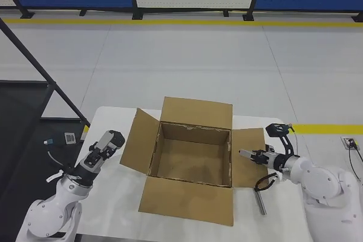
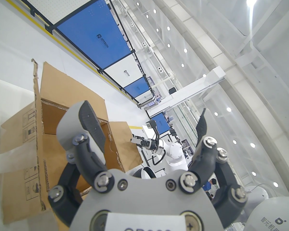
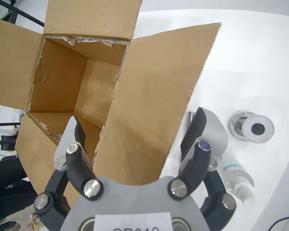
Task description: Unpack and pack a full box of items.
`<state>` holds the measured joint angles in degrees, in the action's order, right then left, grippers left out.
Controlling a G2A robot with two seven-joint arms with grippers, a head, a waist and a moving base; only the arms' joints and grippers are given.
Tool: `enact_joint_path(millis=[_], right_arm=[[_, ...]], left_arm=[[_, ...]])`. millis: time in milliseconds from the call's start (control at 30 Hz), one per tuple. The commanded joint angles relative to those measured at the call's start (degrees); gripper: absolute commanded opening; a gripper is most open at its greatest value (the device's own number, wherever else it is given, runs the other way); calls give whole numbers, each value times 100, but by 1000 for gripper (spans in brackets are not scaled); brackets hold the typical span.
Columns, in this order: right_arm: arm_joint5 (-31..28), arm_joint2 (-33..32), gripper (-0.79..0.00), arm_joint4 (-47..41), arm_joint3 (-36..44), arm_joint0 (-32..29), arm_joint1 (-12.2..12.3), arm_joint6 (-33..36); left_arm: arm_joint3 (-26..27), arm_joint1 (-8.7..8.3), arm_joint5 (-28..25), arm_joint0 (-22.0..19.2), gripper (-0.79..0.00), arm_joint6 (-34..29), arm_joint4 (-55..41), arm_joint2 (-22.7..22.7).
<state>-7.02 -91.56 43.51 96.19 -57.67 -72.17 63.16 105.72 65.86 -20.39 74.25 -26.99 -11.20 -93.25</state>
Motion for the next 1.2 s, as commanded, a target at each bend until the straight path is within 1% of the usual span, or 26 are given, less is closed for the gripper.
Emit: enact_joint_path(millis=[0, 167, 367, 567, 700, 800, 1000, 1100, 1167], right_arm=[[-9, 126, 0, -1, -64, 96, 5, 28], [64, 359, 0, 50, -77, 223, 26, 57], [102, 497, 0, 47, 167, 149, 60, 54], [256, 320, 0, 297, 584, -98, 129, -115], [61, -81, 0, 434, 1137, -554, 202, -379], [-145, -376, 0, 726, 1601, -992, 263, -476], [-872, -708, 0, 1204, 2286, -1891, 363, -539], [-1165, -856, 0, 1262, 2488, -2353, 396, -608], [-1404, -950, 0, 1108, 2550, -2655, 415, -625]], left_arm=[[1, -2, 5, -2, 0, -3, -2, -4], [-4, -7, 7, -8, 0, -3, -15, -9], [-33, -13, 11, -27, 0, -18, -46, -13], [-45, -17, 31, -102, 0, -63, -40, 39], [-58, -22, 43, -136, 0, -80, -49, 44], [-76, -25, 38, -150, 0, -93, -67, 44], [-109, -29, 45, -206, 0, -124, -75, 89], [-121, -31, 53, -241, 0, -137, -65, 117], [-132, -31, 64, -265, 0, -152, -57, 145]])
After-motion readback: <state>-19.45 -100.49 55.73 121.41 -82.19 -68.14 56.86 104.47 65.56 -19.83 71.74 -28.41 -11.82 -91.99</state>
